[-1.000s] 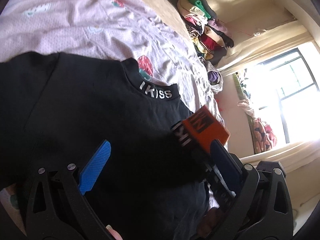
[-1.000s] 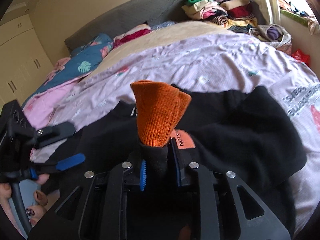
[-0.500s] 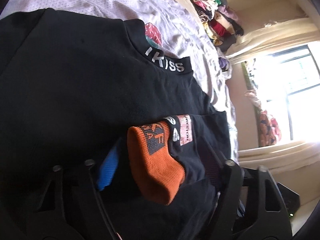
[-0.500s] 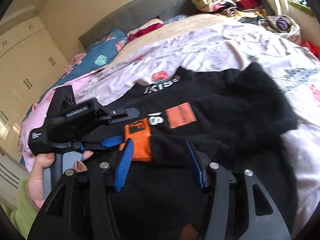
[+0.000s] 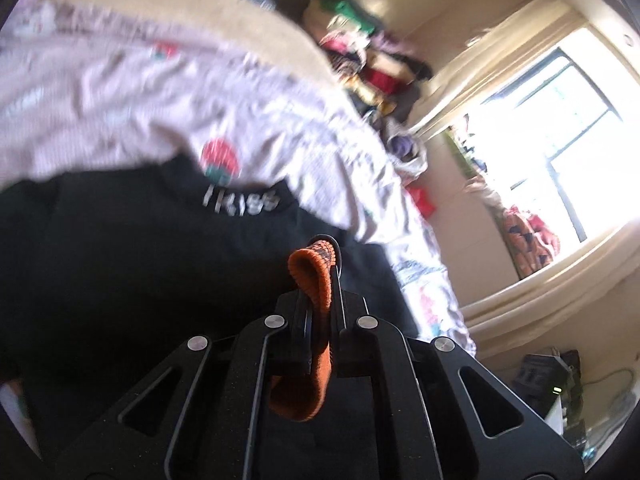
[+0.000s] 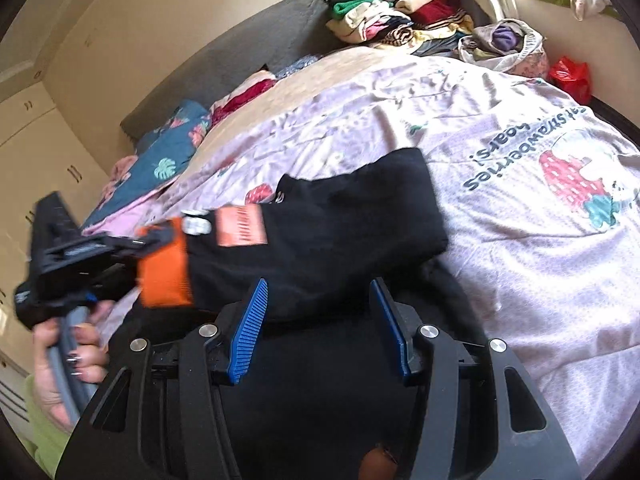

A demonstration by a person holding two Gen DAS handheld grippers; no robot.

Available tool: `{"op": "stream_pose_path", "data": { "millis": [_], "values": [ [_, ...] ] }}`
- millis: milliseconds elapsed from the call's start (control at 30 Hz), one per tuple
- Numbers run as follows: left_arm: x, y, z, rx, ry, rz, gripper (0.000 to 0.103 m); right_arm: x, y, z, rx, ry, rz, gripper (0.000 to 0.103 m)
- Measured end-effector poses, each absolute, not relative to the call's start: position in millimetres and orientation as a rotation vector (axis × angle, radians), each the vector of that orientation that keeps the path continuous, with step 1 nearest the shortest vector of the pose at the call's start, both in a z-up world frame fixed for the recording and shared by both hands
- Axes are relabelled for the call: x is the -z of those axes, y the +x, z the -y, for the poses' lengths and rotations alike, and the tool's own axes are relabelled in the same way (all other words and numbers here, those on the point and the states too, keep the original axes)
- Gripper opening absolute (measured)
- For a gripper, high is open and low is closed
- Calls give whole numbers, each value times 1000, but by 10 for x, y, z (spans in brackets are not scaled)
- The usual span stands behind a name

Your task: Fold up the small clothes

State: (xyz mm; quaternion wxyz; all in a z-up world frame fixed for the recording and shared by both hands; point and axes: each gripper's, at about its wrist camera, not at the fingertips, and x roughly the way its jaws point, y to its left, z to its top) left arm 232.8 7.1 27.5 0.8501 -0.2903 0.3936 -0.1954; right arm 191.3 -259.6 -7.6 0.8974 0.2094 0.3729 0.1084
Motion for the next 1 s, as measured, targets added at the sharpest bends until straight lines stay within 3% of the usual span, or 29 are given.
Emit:
{"op": "stream_pose_path", "data": {
  "millis": [200,633,1000],
  "values": [
    [-316,2229,-252,379,-583,-802,1,137,1962,2604,-183,424,-797,52],
    [198,2318,-699,201,-610,-905,1,252,2258,2428,-147,321,-852,52],
    [330,2294,-836,83,-564,-933,4,272,2560,2218,-167,202,-894,52]
  ]
}}
